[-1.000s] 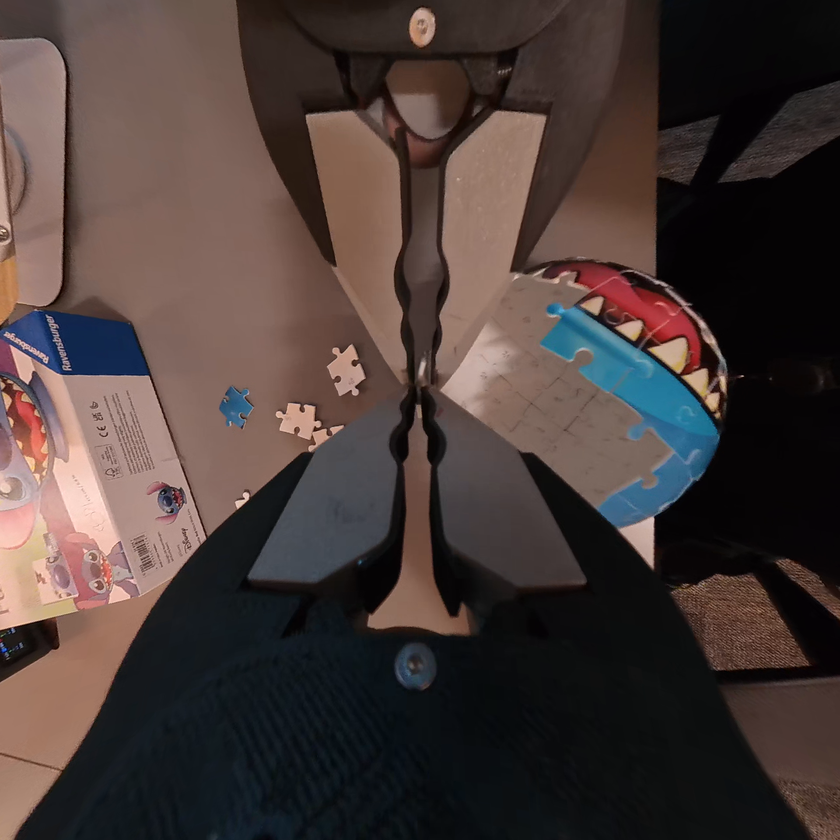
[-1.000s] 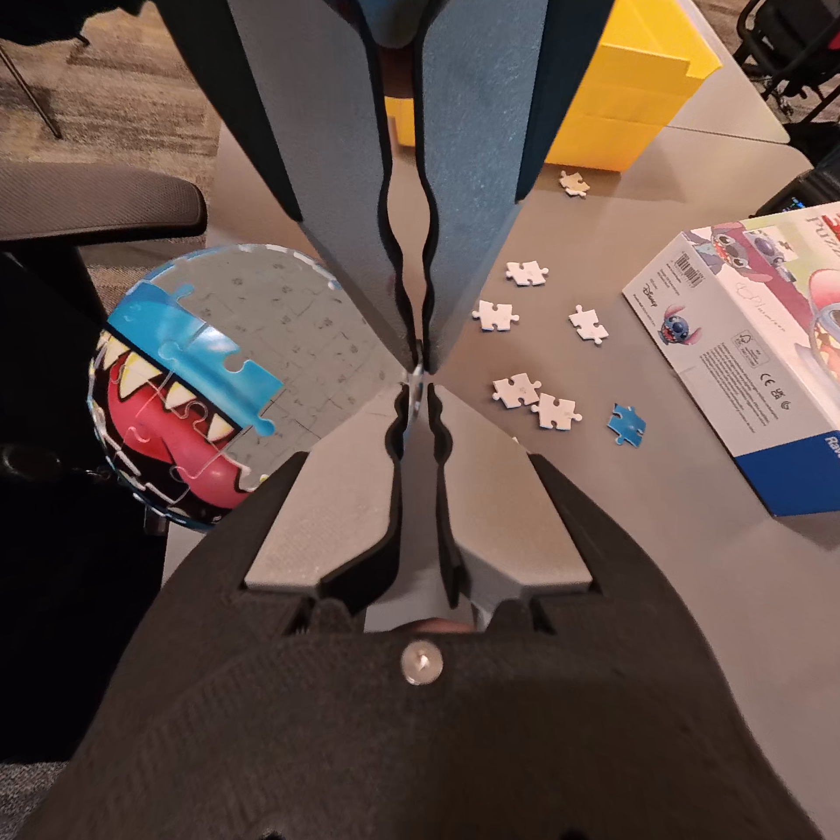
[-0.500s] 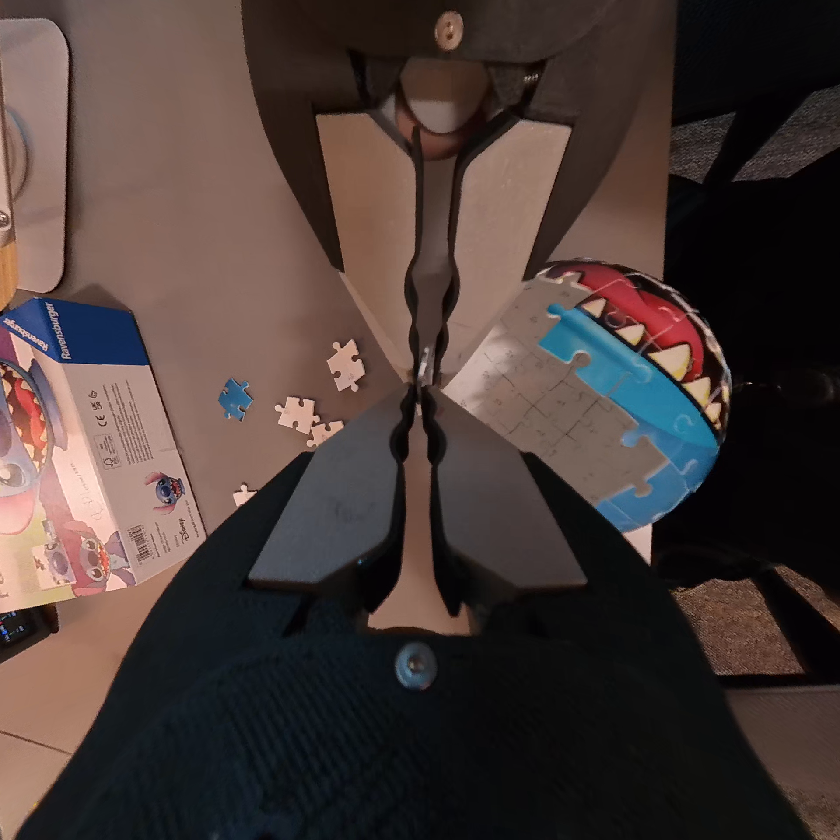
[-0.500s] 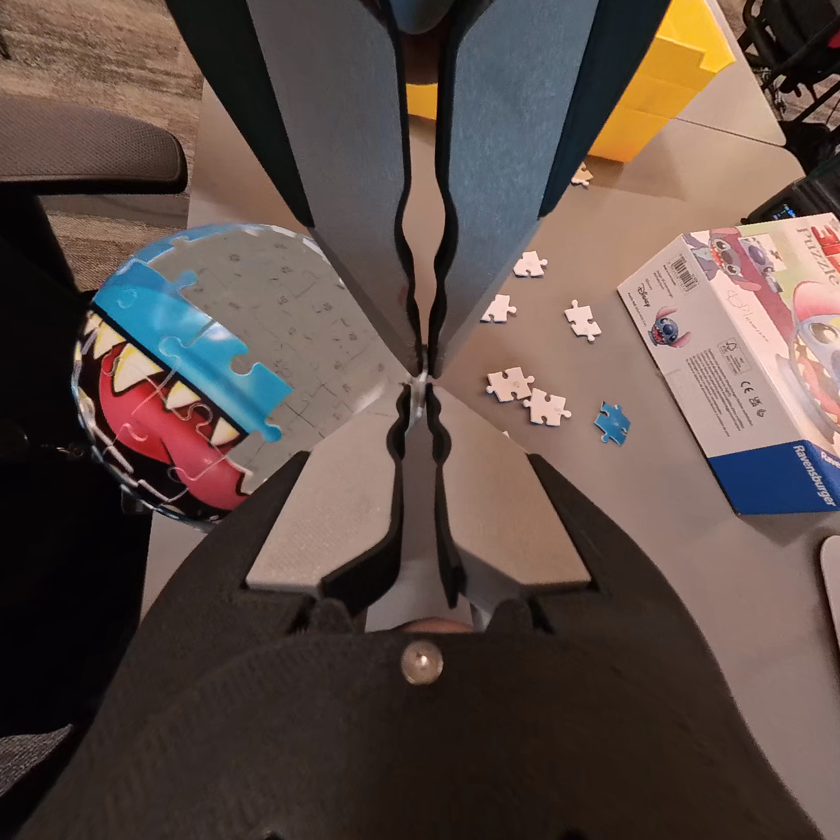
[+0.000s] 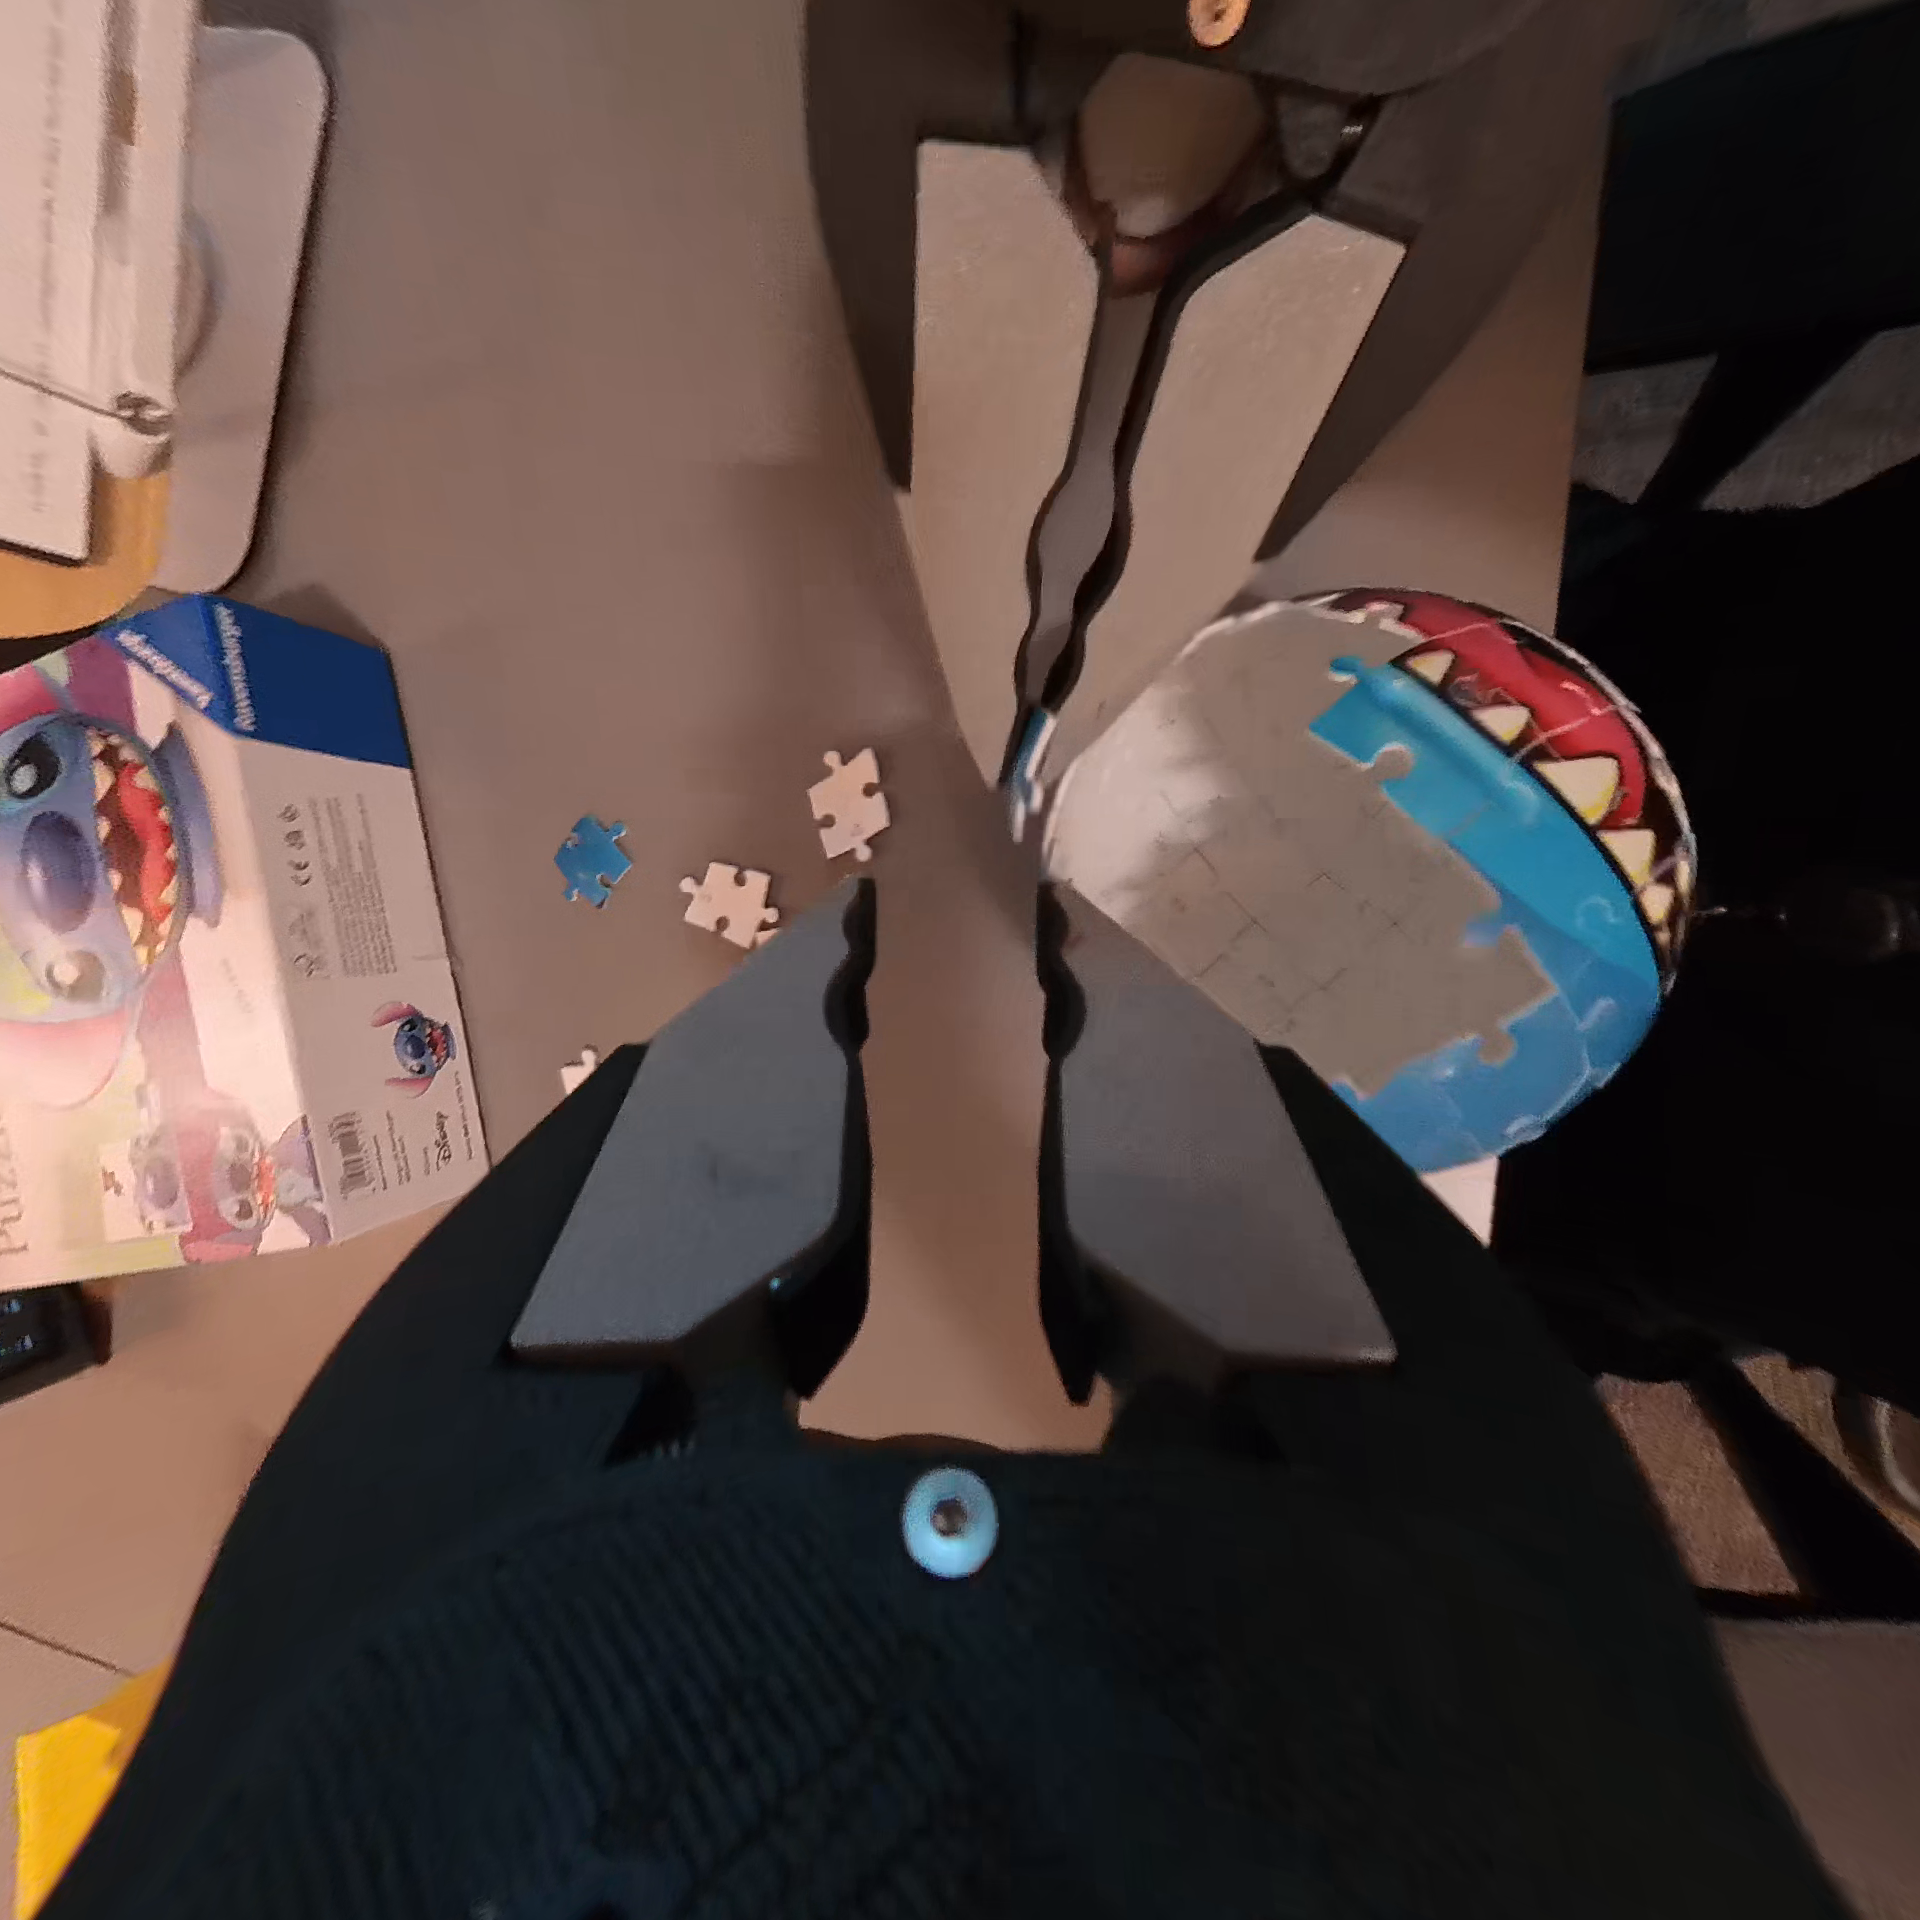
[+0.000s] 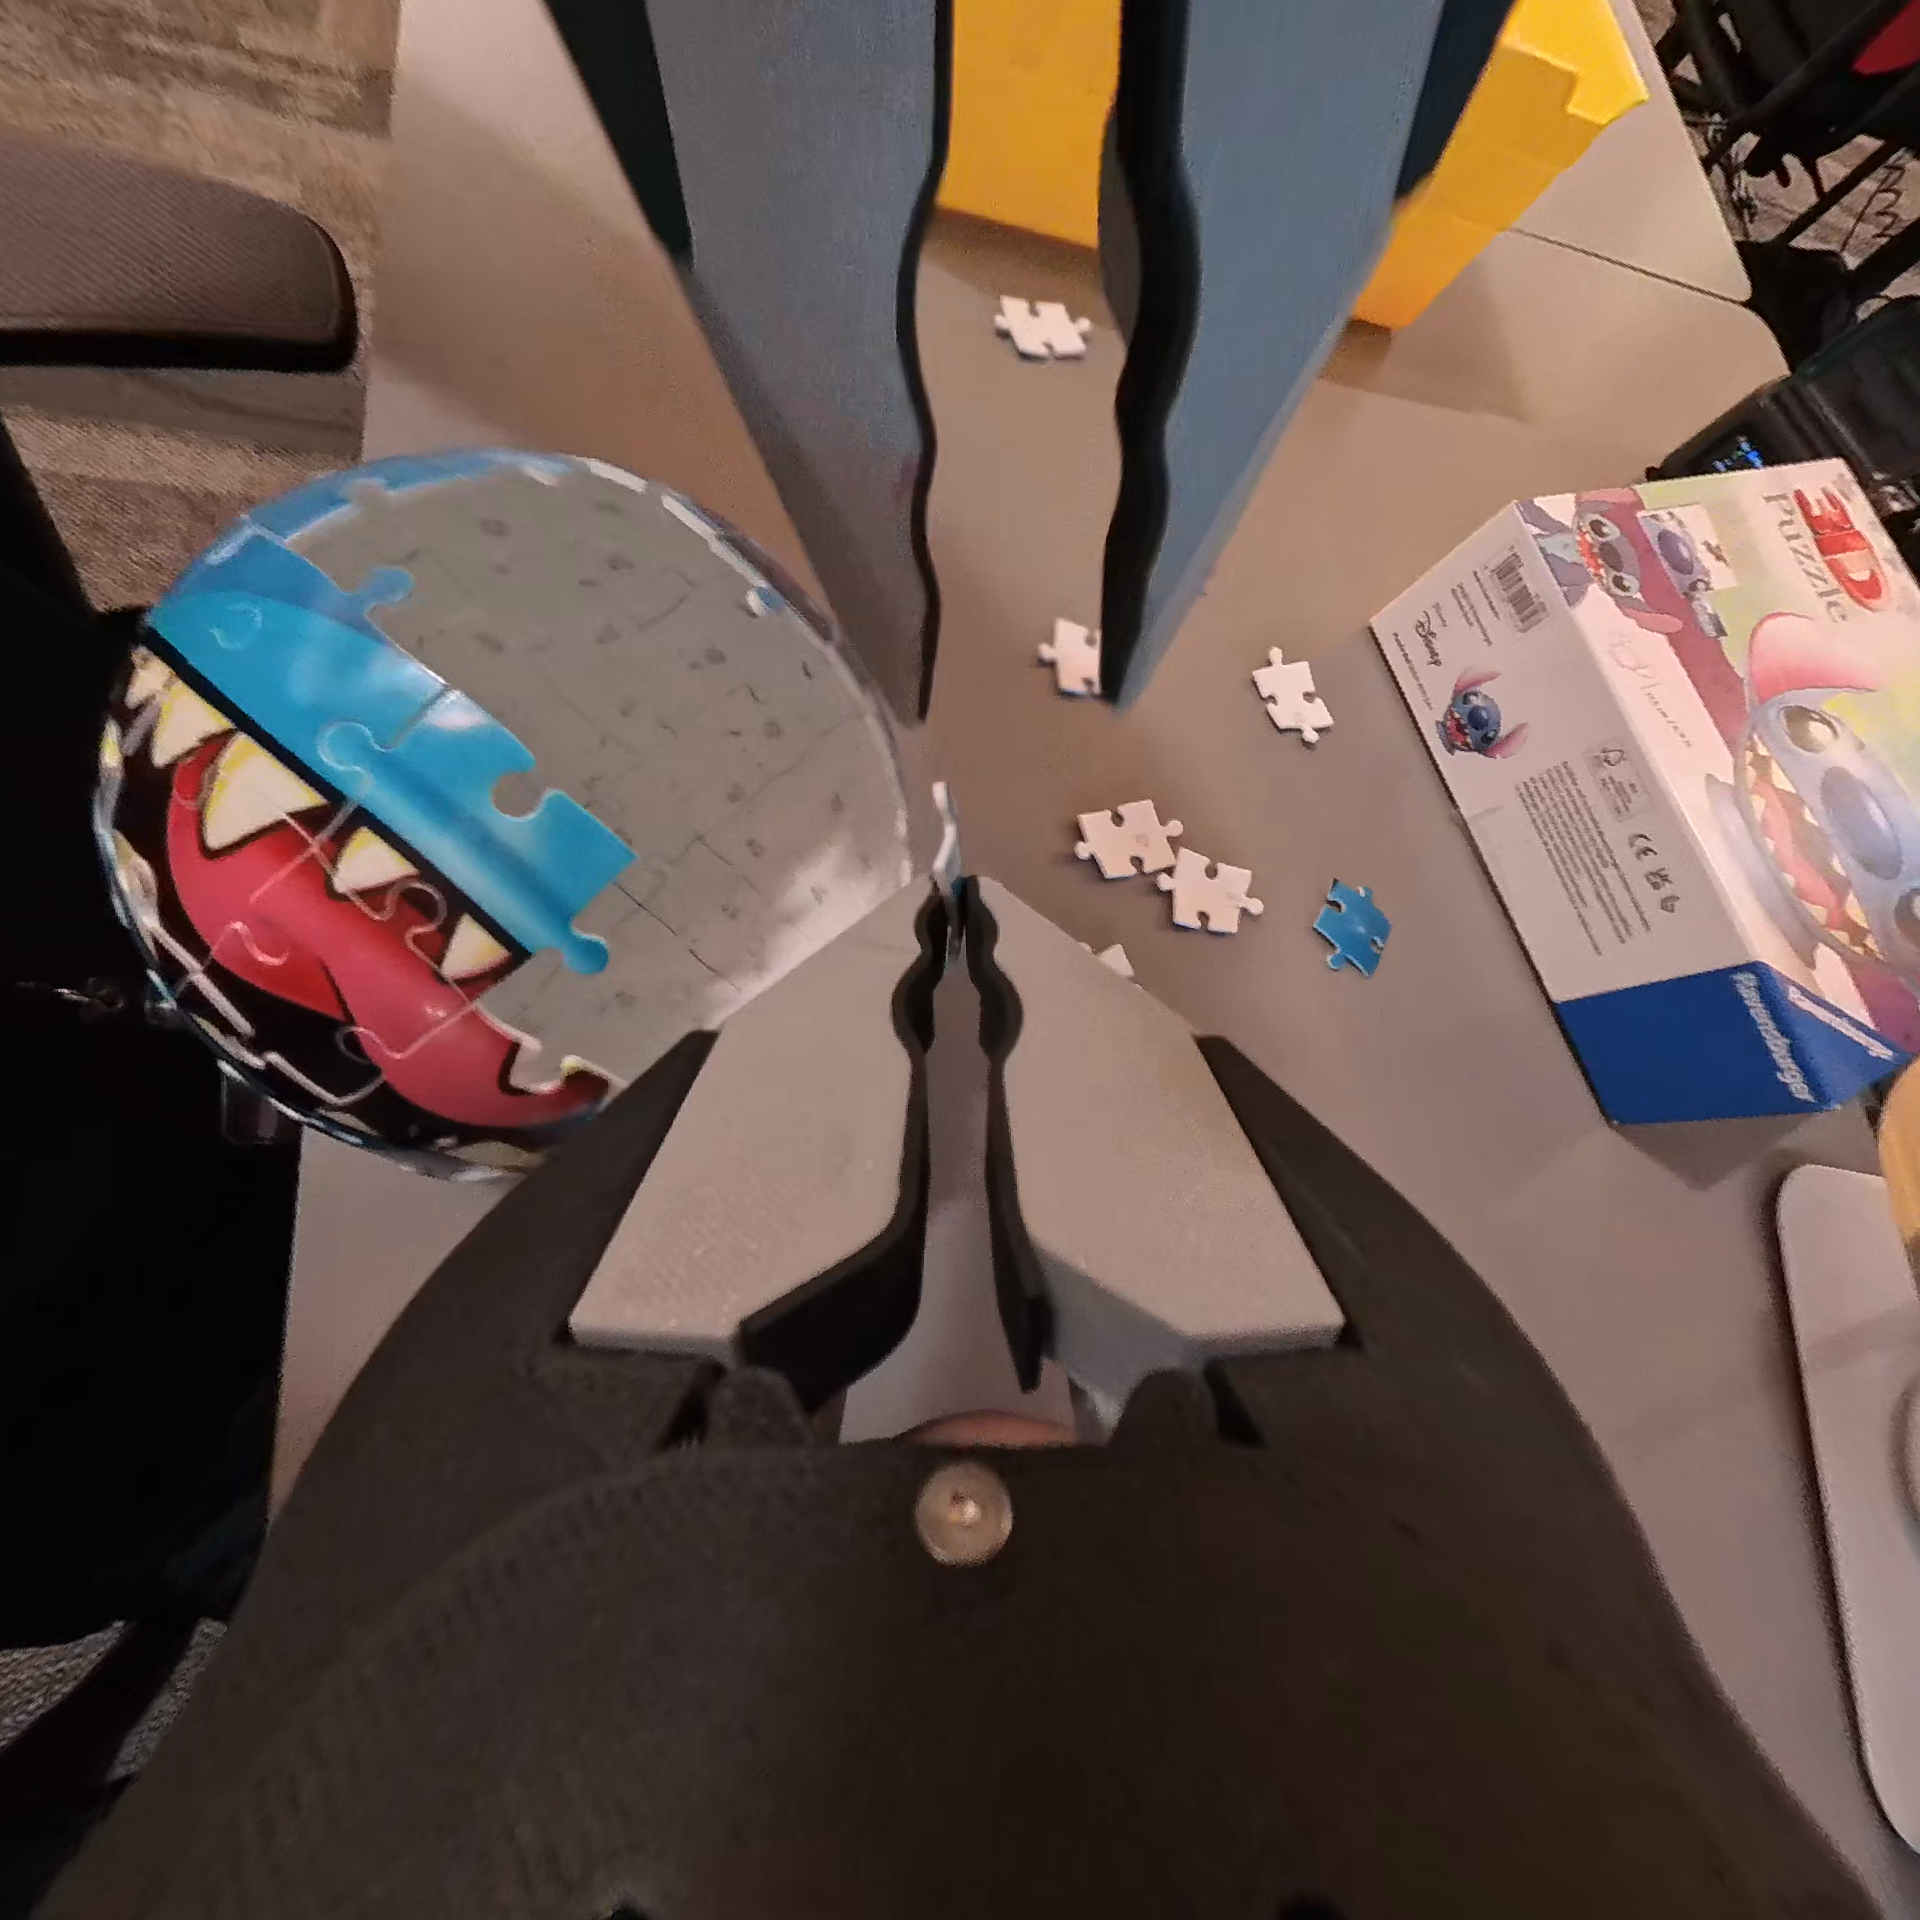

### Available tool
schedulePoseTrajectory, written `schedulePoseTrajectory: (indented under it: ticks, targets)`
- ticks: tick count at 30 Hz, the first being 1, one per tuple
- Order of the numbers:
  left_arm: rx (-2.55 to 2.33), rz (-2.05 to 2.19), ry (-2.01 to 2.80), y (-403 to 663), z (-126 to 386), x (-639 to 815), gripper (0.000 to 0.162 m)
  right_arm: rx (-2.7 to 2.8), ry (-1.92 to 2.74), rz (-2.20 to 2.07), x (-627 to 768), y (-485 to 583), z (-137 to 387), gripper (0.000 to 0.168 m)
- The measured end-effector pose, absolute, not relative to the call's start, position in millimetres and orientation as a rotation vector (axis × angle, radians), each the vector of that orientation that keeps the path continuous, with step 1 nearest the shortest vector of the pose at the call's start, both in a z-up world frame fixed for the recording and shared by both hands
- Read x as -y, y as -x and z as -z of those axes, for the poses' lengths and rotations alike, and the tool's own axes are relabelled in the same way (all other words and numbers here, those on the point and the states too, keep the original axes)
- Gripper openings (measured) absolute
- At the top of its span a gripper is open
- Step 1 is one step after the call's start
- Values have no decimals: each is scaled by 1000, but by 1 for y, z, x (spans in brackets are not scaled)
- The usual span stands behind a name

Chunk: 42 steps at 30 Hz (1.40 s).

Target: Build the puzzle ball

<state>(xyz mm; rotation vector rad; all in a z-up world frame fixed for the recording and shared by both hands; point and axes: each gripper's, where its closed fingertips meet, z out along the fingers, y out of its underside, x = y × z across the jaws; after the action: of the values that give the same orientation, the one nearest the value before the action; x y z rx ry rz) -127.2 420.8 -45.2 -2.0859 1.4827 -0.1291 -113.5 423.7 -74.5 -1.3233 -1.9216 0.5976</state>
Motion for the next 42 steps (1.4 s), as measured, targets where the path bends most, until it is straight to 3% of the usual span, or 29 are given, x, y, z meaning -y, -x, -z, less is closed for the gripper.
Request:
schedulePoseTrajectory:
  ticks: [2,4,9,13,18,22,32,38,42]
  targets:
    - [-1424,183,2080,136,38,-417,35,1913,1322,-567,-430,110,70,0]
    - [-1391,270,2077,147,37,-406,56,1897,1323,-600,-431,108,64,0]
    - [-1371,397,1932,160,46,-374,88,1865,1322,-797,-426,109,63,0]
    - [-1353,367,1912,166,56,-365,92,1816,1281,-946,-424,114,59,0]
    - [-1202,491,1886,166,49,-354,95,1788,1294,-916,-432,114,58,0]
    - [-1218,427,1875,165,74,-343,98,1815,1296,-825,-433,110,62,0]
    - [-1182,809,1940,130,112,-344,113,1792,1500,-894,-450,75,90,0]
    - [-1150,827,1921,125,110,-339,105,1851,1965,-971,-458,49,158,0]
    - [-1081,806,1933,126,107,-337,102,1841,2041,-1191,-451,54,161,9]
